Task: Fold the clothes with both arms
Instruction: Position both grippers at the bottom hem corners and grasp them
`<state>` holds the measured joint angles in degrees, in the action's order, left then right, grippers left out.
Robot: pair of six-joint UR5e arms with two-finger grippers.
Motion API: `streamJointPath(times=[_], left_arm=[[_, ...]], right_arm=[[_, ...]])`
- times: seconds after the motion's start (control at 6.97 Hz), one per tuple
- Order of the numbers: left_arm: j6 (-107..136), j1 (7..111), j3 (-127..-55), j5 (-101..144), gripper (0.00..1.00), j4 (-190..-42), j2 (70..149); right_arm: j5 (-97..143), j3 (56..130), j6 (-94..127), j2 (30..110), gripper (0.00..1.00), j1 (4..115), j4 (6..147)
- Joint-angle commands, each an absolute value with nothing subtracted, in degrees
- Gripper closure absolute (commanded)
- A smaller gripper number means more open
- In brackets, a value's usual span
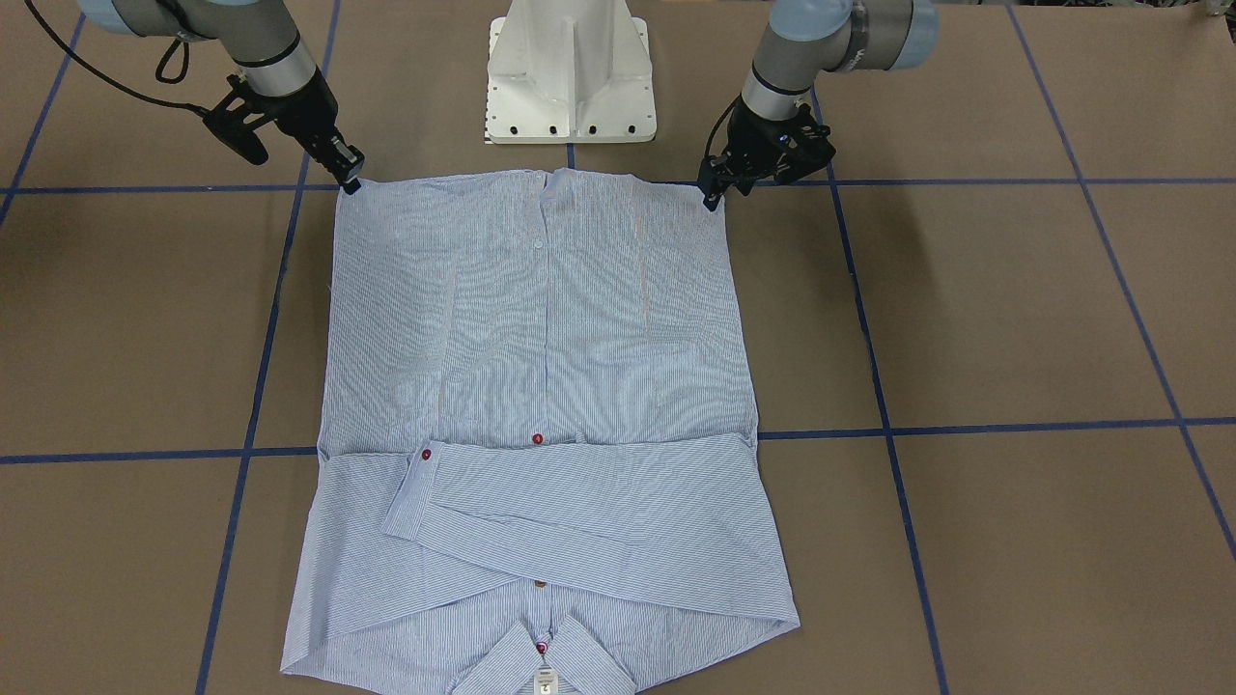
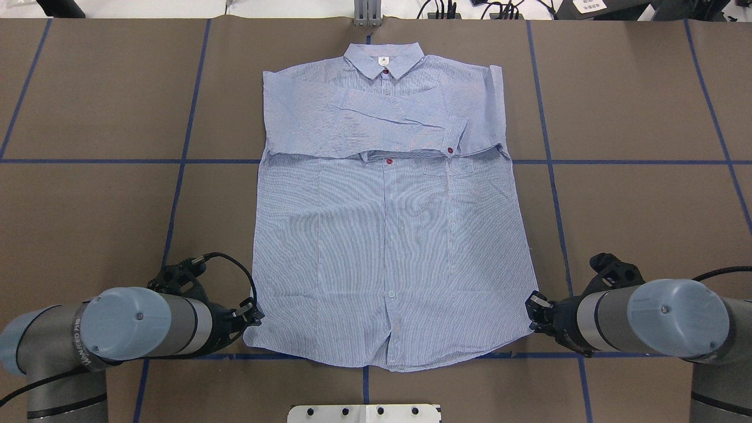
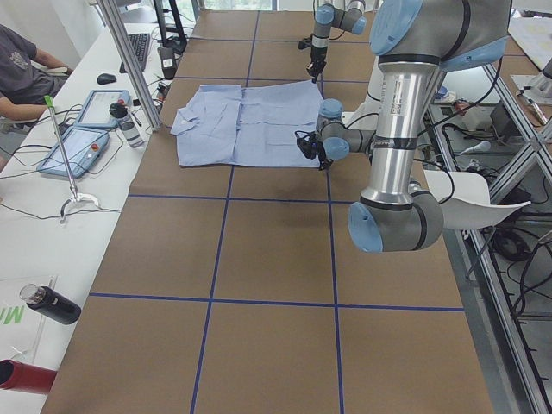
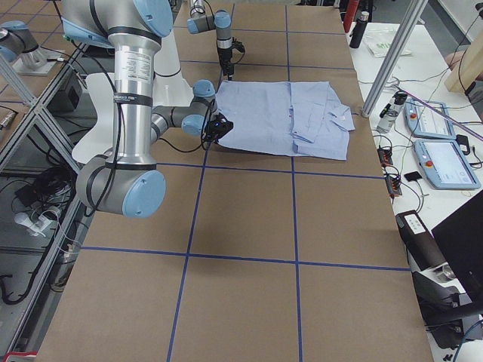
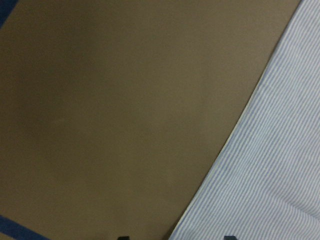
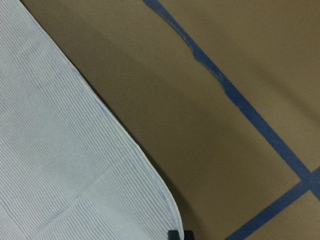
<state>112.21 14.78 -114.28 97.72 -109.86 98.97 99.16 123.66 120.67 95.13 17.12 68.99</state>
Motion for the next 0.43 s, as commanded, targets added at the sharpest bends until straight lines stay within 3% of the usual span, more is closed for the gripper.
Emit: streamJointPath(times=[0.0, 0.29], left_arm=[[112.9, 14.2, -114.2, 97.6, 0.41, -109.9, 99.1], [112.9, 13.5, -113.7, 97.6, 0.42, -110.0, 99.1]], right_arm=[[99.2, 124.3, 120.7, 95.6, 1.0, 17.1, 69.0], [99.3, 124.4, 120.7, 95.8, 1.0, 17.1, 69.0]])
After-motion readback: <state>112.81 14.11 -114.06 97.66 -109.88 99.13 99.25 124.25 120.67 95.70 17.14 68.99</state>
